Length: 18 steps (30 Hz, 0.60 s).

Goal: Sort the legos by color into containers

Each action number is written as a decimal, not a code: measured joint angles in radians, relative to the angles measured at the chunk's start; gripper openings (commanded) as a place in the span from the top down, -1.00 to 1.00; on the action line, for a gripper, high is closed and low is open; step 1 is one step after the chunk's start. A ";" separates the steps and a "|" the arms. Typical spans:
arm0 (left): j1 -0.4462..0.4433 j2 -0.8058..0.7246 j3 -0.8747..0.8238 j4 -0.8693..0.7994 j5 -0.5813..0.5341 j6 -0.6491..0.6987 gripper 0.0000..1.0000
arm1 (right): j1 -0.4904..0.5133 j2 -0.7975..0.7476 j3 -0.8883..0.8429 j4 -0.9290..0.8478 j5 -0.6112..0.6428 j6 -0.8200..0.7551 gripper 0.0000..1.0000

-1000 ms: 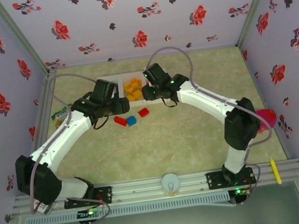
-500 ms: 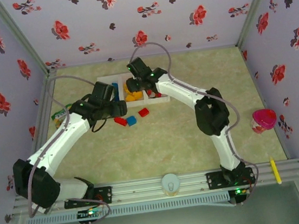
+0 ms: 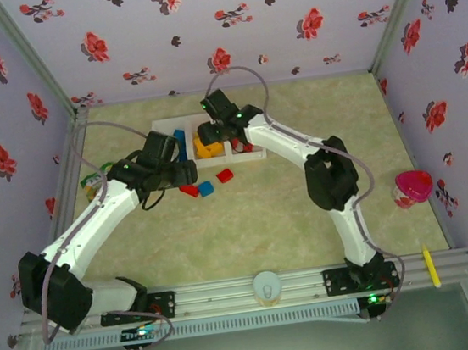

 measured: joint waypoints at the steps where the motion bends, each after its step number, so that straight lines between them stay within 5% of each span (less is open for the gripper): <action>1: 0.000 0.000 -0.001 0.000 0.000 -0.001 -0.62 | 0.000 -0.034 -0.042 0.002 0.001 0.000 -0.30; 18: 0.000 0.047 -0.187 0.167 -0.018 -0.285 -0.58 | 0.000 -0.550 -0.602 0.081 0.056 0.022 -0.31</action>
